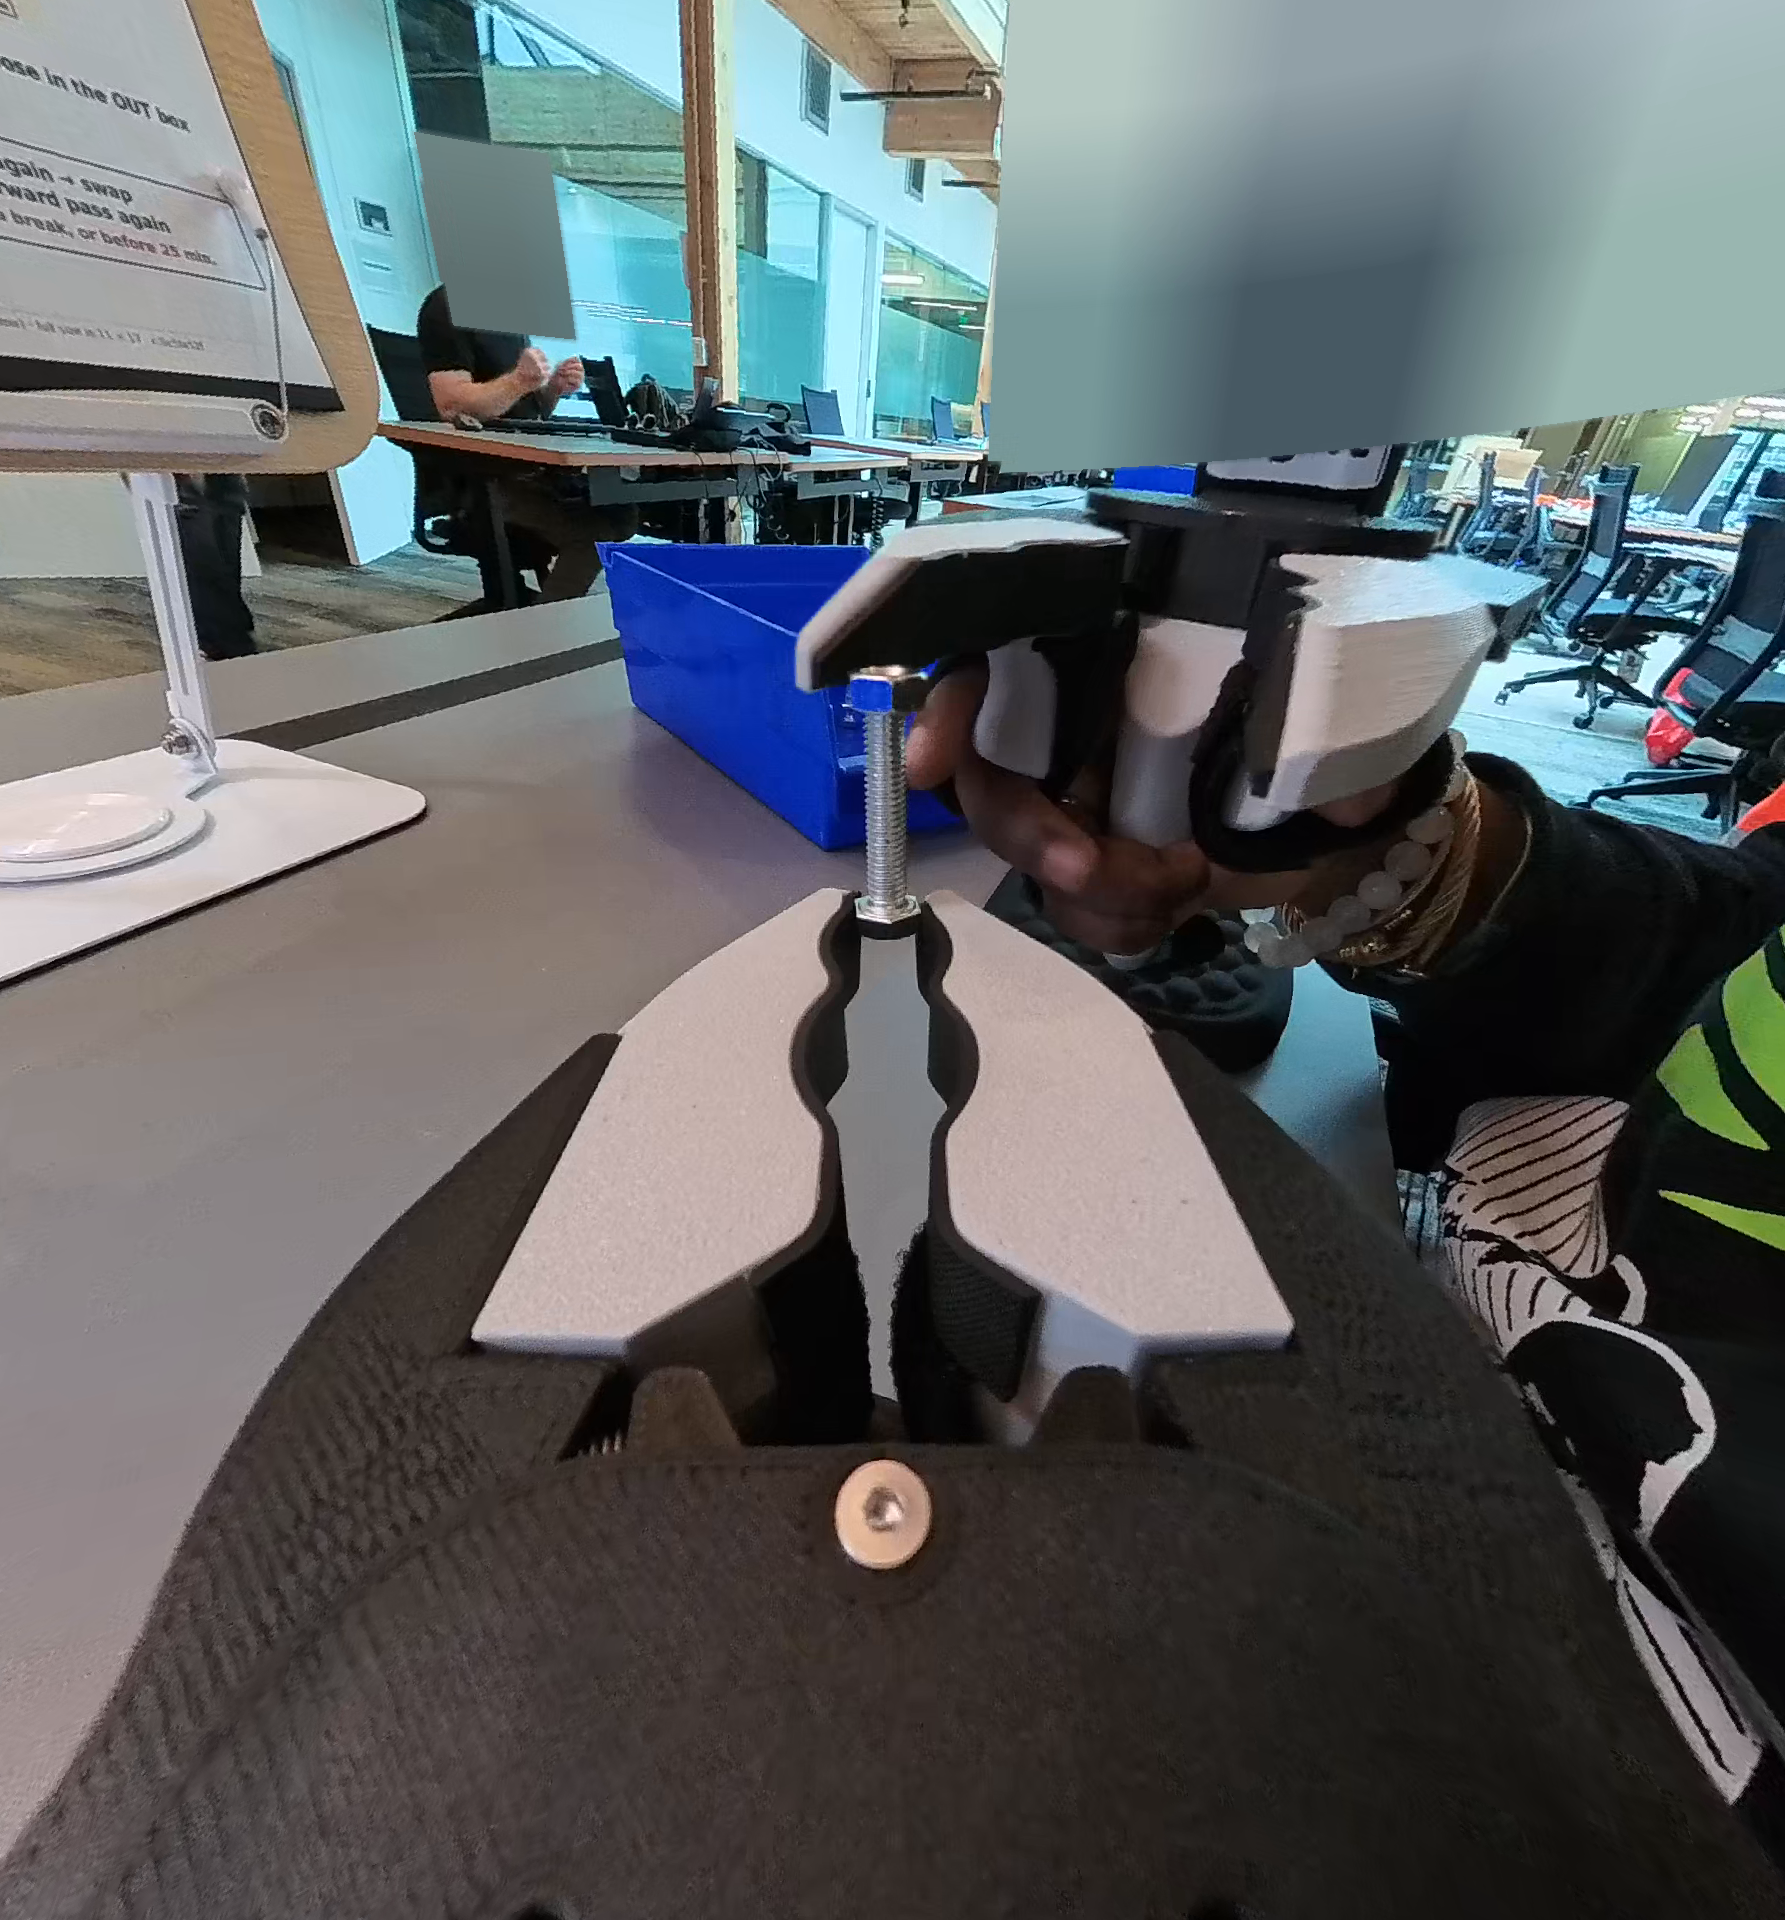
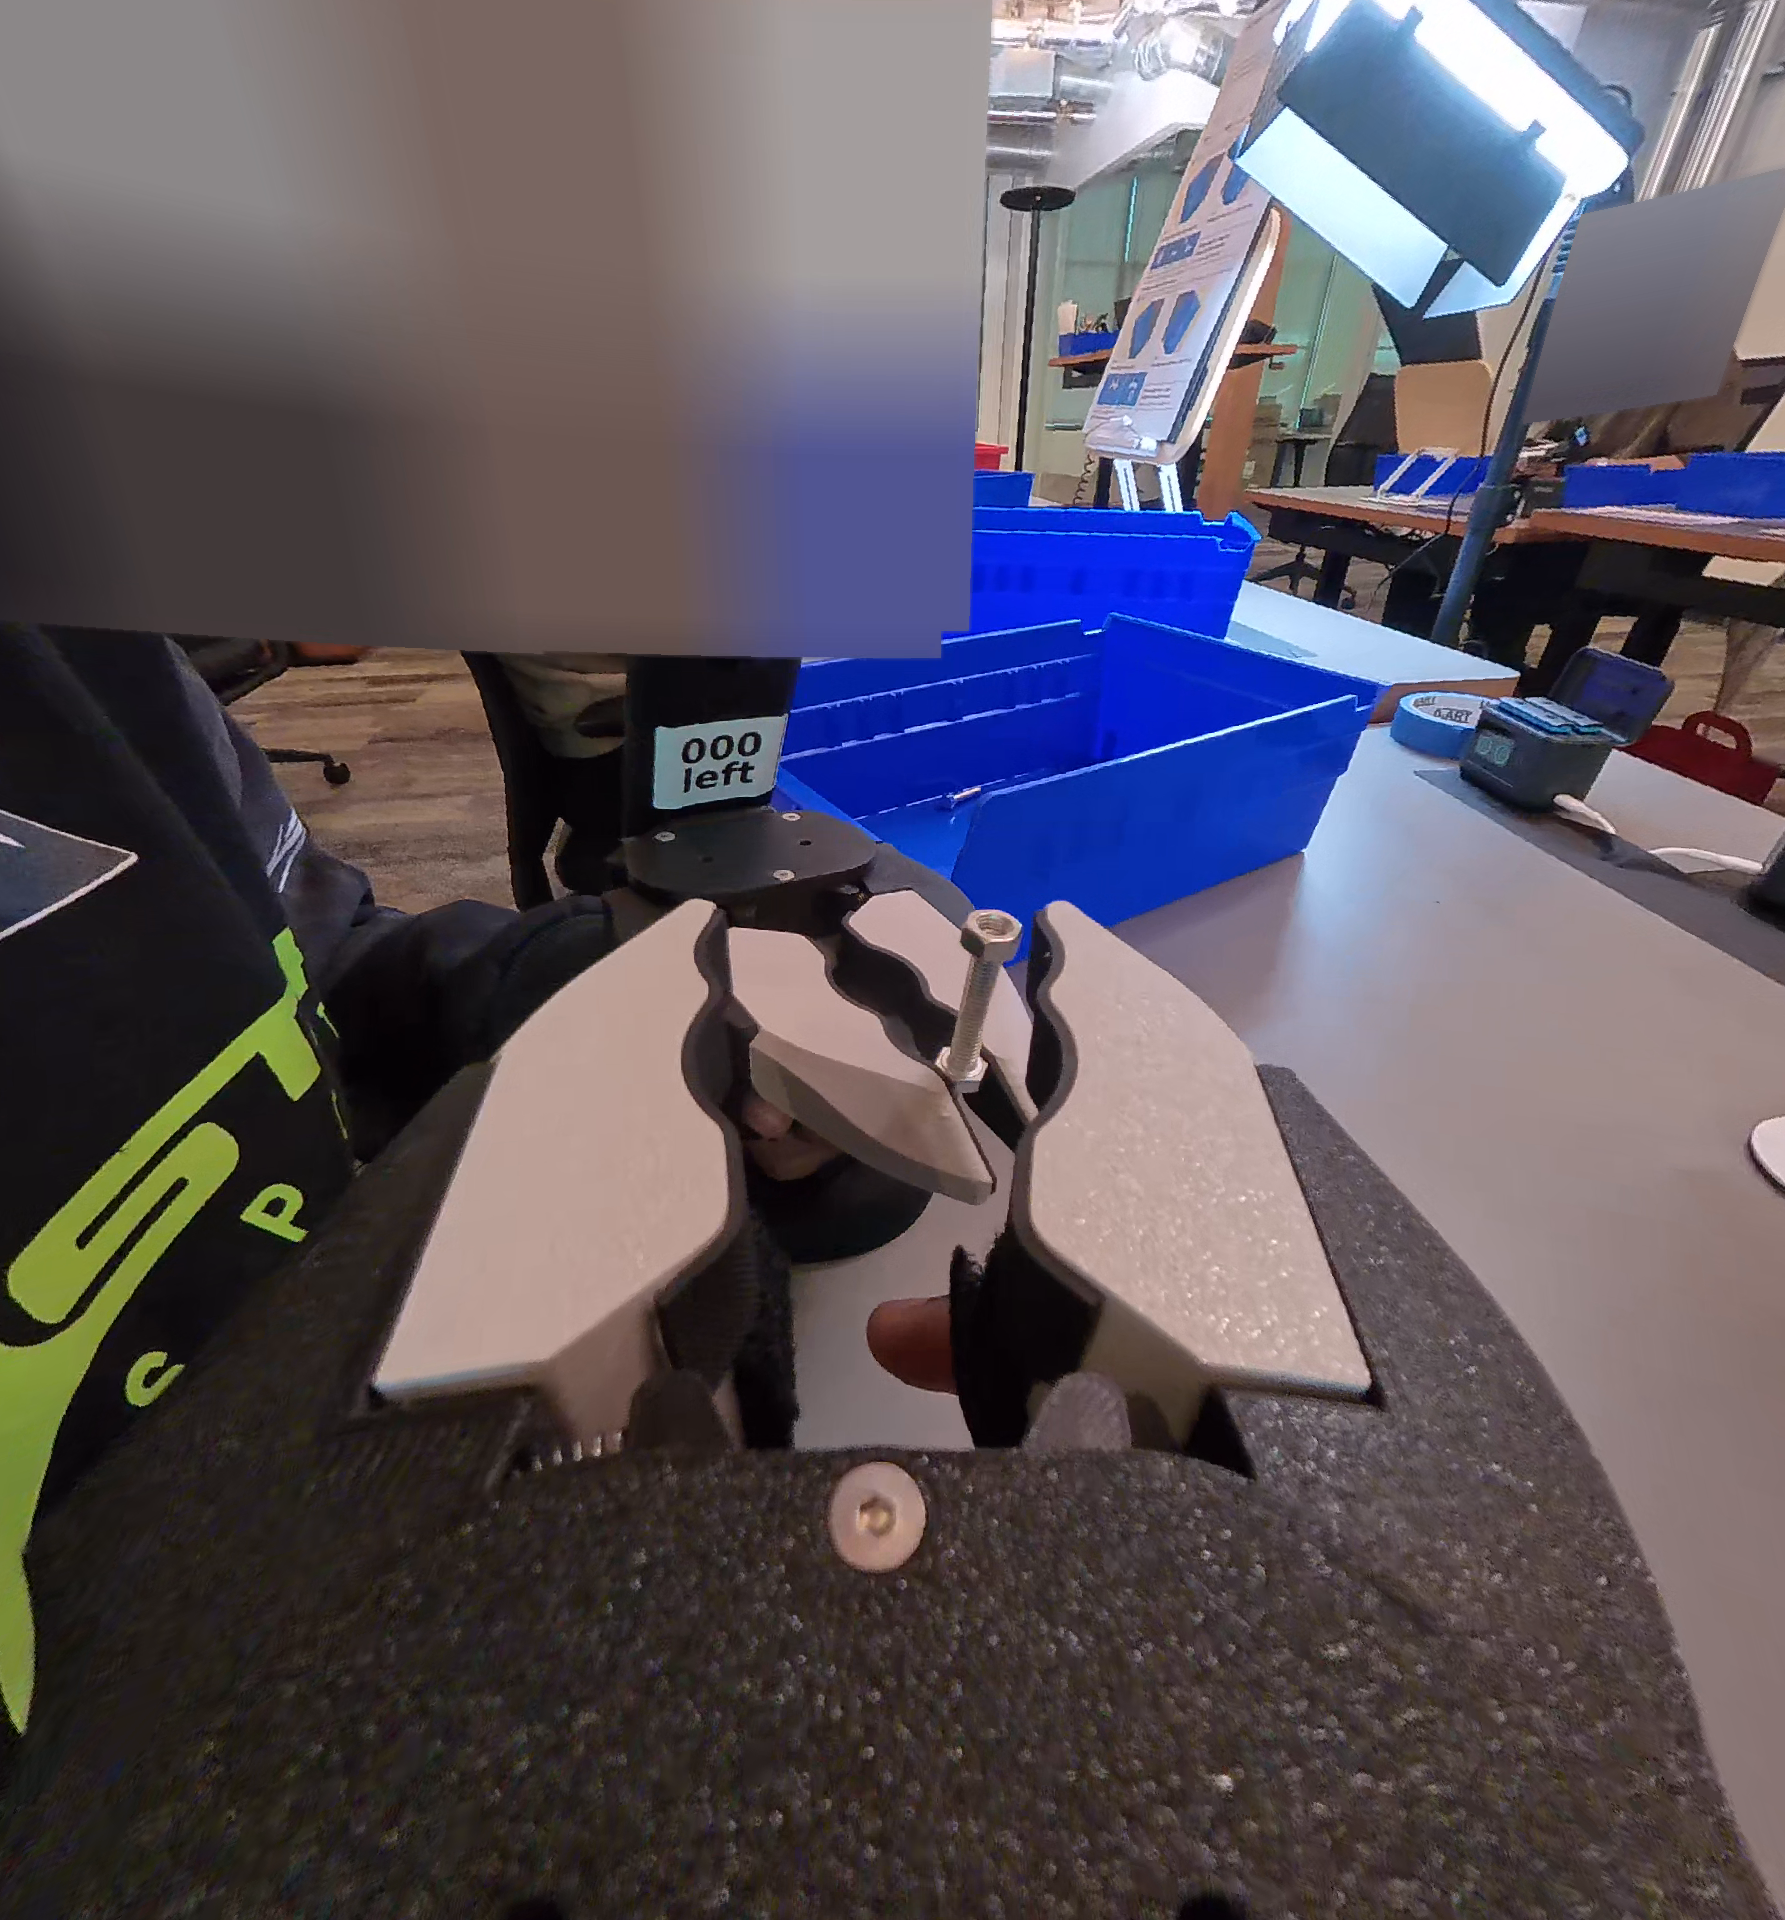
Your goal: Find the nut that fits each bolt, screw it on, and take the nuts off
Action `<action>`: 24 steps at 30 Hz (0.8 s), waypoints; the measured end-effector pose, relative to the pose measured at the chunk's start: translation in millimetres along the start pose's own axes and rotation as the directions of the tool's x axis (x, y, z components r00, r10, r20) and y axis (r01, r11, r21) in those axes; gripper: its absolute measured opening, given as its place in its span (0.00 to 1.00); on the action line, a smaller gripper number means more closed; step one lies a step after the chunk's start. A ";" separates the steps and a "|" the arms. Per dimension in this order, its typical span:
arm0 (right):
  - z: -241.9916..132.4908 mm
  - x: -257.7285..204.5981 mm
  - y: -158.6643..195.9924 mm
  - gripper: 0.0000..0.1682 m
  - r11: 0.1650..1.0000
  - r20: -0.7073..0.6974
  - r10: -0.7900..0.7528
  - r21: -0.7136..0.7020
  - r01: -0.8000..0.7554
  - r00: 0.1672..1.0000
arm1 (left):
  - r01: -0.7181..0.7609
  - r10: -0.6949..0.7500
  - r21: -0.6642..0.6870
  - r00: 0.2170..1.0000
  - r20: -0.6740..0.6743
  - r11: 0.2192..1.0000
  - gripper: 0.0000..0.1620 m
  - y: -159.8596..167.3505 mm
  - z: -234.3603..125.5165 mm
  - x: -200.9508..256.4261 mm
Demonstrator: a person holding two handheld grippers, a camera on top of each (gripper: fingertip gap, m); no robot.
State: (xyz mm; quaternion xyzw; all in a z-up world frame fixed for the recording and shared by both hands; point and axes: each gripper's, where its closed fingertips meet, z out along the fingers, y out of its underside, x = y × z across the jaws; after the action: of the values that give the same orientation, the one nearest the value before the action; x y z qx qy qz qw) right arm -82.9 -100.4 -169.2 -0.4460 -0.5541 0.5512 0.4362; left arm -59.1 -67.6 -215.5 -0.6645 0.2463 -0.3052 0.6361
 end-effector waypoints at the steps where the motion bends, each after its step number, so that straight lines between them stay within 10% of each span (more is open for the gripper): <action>1: -0.5 -0.1 0.0 0.33 1.000 -0.001 0.000 0.000 0.000 1.000 | 0.001 -0.001 0.000 1.000 0.001 1.000 0.06 0.0 0.0 0.0; 24: -4.8 -0.4 0.3 0.31 1.000 -0.016 0.012 0.019 -0.011 1.000 | 0.007 -0.007 -0.003 1.000 0.006 1.000 0.06 0.7 -0.1 -1.7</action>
State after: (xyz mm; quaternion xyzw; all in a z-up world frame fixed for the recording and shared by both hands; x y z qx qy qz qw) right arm -78.2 -99.7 -169.5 -0.4496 -0.5428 0.5552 0.4416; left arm -60.2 -66.5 -216.4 -0.6674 0.2426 -0.3047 0.6347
